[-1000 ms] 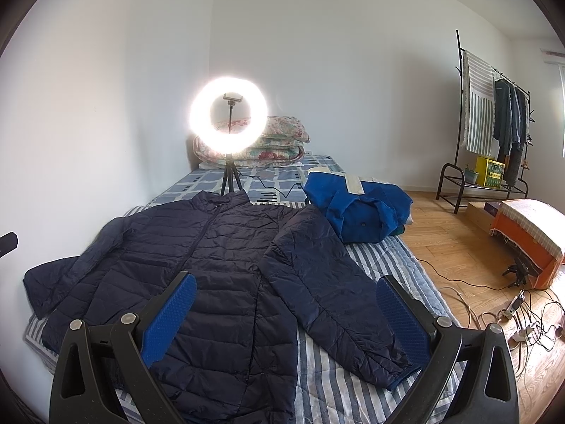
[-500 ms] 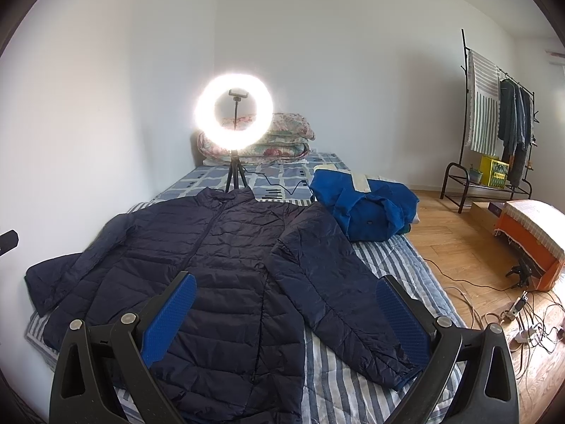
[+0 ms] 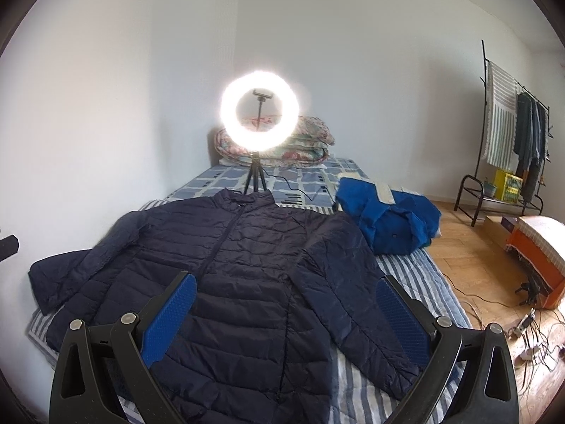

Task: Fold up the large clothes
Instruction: 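Grasp the navy jacket's sleeve cuff with the right gripper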

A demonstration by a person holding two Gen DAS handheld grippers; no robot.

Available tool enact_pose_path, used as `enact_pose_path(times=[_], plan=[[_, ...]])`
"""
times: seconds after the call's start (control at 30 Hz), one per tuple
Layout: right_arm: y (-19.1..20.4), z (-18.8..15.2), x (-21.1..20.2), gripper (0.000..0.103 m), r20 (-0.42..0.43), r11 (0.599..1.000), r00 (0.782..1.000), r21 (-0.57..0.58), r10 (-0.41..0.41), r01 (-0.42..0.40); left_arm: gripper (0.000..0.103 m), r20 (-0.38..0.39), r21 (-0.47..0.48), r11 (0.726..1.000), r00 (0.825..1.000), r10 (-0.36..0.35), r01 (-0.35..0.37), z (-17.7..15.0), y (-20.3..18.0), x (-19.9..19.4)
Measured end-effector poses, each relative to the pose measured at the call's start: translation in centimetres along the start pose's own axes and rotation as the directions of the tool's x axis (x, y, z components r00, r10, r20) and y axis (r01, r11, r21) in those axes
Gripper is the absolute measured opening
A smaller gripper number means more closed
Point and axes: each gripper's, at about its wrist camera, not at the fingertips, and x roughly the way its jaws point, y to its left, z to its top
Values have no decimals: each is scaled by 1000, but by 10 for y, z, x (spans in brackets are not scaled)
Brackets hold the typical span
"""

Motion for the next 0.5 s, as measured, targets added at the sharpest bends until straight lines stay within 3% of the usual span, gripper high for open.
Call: enact_pose_path(times=[0.27, 0.4, 0.5], plan=[[43, 17, 14, 102, 20, 988, 990, -64, 141, -140, 103, -1, -31, 999, 1000, 11, -11, 0, 14, -5], [70, 26, 30, 97, -25, 958, 961, -81, 275, -276, 103, 14, -53, 999, 1000, 14, -13, -14, 21, -24], [99, 31, 46, 95, -90, 914, 919, -102, 384, -392, 103, 24, -47, 999, 999, 26, -25, -30, 22, -41]])
